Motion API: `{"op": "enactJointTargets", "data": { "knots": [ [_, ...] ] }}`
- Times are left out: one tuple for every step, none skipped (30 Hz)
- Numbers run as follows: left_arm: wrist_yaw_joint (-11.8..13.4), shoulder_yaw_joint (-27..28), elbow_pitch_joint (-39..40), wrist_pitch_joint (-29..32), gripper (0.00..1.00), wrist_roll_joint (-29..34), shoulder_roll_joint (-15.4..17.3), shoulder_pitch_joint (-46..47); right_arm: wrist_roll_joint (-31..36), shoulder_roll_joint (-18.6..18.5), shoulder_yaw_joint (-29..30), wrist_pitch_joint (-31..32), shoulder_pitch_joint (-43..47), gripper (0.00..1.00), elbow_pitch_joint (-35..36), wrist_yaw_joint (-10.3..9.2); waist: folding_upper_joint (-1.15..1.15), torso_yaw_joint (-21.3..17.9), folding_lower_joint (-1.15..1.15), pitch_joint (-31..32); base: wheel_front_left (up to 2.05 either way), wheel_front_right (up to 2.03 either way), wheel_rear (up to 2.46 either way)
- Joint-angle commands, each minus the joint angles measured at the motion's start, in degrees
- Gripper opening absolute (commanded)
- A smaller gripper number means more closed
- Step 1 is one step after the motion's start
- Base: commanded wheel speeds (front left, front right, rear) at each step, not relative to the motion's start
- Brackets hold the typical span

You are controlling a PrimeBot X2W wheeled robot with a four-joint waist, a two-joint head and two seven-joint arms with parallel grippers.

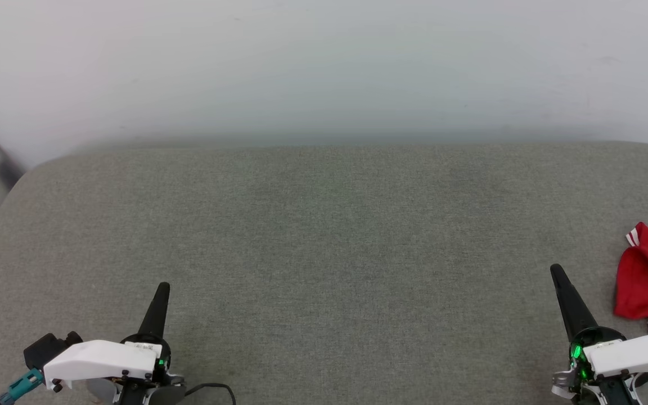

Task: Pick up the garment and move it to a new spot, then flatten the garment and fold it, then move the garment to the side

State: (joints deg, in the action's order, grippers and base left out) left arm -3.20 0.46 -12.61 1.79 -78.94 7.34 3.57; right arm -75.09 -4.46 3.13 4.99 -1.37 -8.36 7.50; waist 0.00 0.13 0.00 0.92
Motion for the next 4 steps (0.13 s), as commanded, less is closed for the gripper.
{"op": "enactJointTargets", "data": {
  "knots": [
    [-0.6, 0.7, 0.1, 0.3, 0.00, -1.0, -0.2, 1.3, -1.5, -0.2, 0.2, -0.3, -1.4, 0.00, -0.2, -0.01, 0.00, 0.0, 0.00, 0.0, 0.00, 0.00, 0.00],
    [-0.8, 0.8, 0.0, 0.5, 0.00, -1.4, -0.3, 1.3, -2.0, -0.2, 0.2, -0.3, -1.6, 0.00, -0.3, -0.01, 0.00, 0.0, 0.00, -0.1, 0.00, 0.00, 0.00],
    [-1.1, 1.3, -0.1, 0.8, 0.00, -2.5, -0.7, 1.5, -3.6, -0.2, 0.3, -0.2, -1.8, 0.00, -0.8, -0.01, 0.00, 0.0, 0.00, -0.1, 0.00, 0.00, 0.00],
    [-1.2, 1.4, -0.2, 1.0, 0.00, -2.9, -0.8, 1.5, -4.0, -0.1, 0.4, -0.2, -1.9, 0.00, -1.0, -0.01, 0.00, 0.0, 0.00, -0.2, 0.00, 0.00, 0.00]
  ]
}}
